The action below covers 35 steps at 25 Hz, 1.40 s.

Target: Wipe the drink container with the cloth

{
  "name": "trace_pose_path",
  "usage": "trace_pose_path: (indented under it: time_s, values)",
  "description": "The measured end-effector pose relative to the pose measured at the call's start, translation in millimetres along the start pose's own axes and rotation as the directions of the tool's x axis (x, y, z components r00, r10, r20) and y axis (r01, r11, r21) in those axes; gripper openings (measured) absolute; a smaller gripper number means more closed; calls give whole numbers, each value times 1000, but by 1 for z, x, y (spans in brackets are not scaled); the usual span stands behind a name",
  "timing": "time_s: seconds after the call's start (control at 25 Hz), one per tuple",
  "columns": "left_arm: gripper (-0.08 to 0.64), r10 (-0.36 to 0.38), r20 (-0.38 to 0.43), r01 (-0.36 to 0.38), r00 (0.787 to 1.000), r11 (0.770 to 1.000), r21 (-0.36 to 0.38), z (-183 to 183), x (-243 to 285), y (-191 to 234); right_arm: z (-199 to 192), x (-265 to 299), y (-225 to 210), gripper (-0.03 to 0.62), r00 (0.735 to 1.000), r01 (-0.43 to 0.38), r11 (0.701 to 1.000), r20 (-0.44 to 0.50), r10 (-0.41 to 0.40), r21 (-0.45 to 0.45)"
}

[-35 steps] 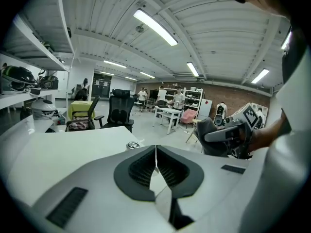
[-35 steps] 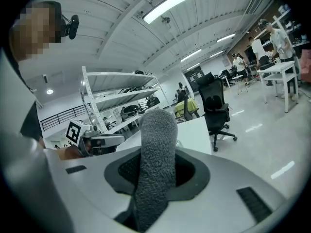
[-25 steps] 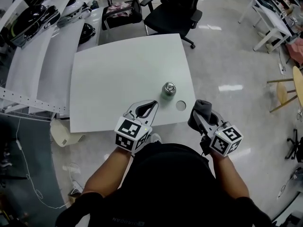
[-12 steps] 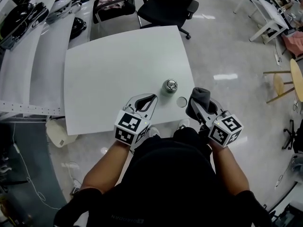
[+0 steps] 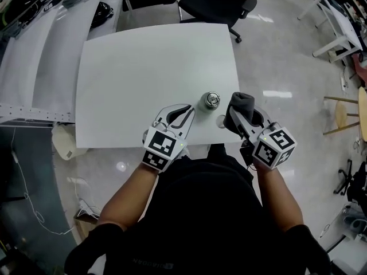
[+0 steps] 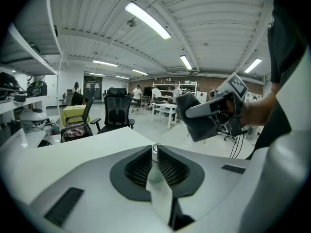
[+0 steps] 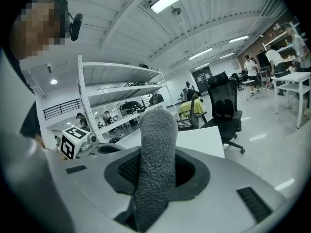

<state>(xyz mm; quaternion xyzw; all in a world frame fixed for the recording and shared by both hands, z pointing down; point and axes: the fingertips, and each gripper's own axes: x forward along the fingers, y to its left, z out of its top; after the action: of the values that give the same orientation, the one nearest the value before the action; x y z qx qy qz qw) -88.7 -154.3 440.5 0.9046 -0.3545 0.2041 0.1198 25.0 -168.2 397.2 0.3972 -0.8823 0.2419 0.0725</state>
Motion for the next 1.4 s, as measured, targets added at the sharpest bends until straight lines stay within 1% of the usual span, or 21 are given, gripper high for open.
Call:
trace_pose_path:
  time_s: [0.2,0.32,0.44,0.64,0.84,1.0,1.16,1.28,1.4]
  values:
    - [28,30,-10,-30,999,999,14,-5,14,9,14,25,-4,107,998,-57,998,4,57,-21]
    - [100,35,-42,-34,998,999,30,-12,25,10,18,37,-10,107,997,-76,997,-4,76,-30]
    - [123,26,-78,-22,997,998,51,-22,35,8,18,47,-14,107,996,-88,996,-9,88,-34]
    - [170,12,-135,6,991,992,127,-35,56,5,17,67,-12,107,992,-122,991,-20,121,-57]
    - [213,-23,-190,54,982,985,162,-44,78,-2,14,85,-4,107,986,-164,983,-36,162,-79]
    - [246,-37,-210,74,977,982,174,-46,91,-1,14,98,8,107,976,-217,966,-55,211,-138]
    - [256,-55,-208,94,977,979,182,-44,103,-4,4,112,16,107,961,-271,938,-113,251,-219]
    - [256,-53,-213,97,976,974,205,-42,111,-6,-8,116,19,107,952,-295,917,-162,259,-270]
    - [255,-44,-220,95,975,969,230,-44,114,-7,-19,119,19,107,951,-294,906,-190,245,-303]
